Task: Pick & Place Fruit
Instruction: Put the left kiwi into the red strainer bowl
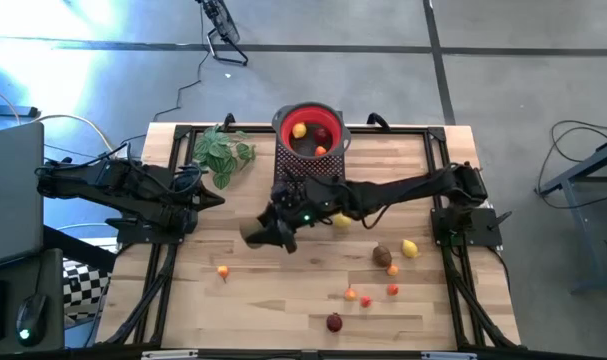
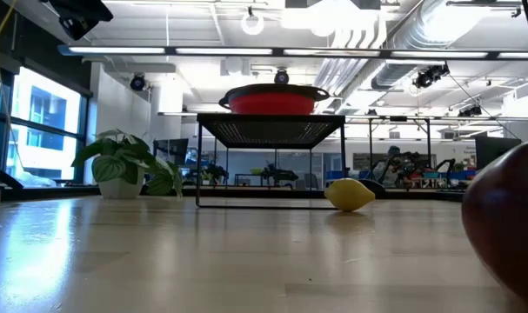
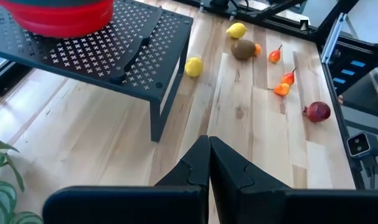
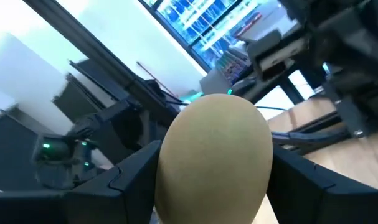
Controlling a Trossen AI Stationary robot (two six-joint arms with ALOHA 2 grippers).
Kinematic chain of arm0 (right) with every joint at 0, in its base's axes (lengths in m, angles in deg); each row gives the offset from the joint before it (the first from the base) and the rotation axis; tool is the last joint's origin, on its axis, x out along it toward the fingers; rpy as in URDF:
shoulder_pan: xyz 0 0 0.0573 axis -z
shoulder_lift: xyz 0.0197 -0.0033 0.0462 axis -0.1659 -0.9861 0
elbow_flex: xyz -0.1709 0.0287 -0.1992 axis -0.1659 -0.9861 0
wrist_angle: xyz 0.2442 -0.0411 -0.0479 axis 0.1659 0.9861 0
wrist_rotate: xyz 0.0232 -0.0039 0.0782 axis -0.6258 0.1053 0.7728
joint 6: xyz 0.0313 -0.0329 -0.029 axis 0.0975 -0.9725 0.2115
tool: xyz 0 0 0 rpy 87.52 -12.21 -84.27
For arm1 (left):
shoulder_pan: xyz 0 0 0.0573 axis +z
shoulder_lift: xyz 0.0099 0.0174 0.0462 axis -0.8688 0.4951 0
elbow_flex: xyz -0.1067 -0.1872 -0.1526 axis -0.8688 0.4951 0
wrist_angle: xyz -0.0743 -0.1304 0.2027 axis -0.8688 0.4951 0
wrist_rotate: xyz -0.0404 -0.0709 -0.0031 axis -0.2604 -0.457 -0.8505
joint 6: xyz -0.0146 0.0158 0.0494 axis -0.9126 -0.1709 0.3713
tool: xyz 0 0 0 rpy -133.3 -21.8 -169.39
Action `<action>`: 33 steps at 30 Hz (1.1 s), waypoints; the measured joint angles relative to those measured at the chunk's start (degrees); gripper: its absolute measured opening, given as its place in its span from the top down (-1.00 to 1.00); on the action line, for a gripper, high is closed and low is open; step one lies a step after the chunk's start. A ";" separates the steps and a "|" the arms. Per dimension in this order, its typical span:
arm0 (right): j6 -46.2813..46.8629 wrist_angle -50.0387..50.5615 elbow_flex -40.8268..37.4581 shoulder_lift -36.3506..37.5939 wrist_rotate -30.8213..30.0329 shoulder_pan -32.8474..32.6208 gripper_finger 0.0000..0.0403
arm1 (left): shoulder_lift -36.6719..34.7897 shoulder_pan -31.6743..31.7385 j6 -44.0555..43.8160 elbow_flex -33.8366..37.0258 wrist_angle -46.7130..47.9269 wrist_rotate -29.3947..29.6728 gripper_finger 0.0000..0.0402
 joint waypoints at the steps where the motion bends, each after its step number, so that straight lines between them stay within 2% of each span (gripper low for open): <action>1: -0.90 2.09 1.18 0.02 -0.11 0.28 -0.18 | 0.00 -0.01 -0.08 0.00 0.25 0.00 1.00; 7: -5.80 16.88 7.60 0.03 -1.57 2.23 -0.18 | 0.00 0.00 -1.39 0.00 0.66 0.00 1.00; 13: -9.10 26.23 11.42 0.09 -4.09 4.20 -0.18 | 0.00 0.01 -1.44 0.00 0.63 0.02 1.00; 20: -10.77 31.59 11.79 0.45 -5.23 7.19 -0.18 | 0.00 -0.01 -1.52 0.00 0.56 2.27 1.00; 28: -12.86 34.73 11.81 1.22 -7.89 12.14 -0.18 | 0.00 0.01 -1.38 0.00 0.54 11.01 1.00; 33: -14.82 34.53 11.81 1.21 -9.55 16.22 -0.18 | 0.00 0.01 -0.26 0.00 0.53 13.86 1.00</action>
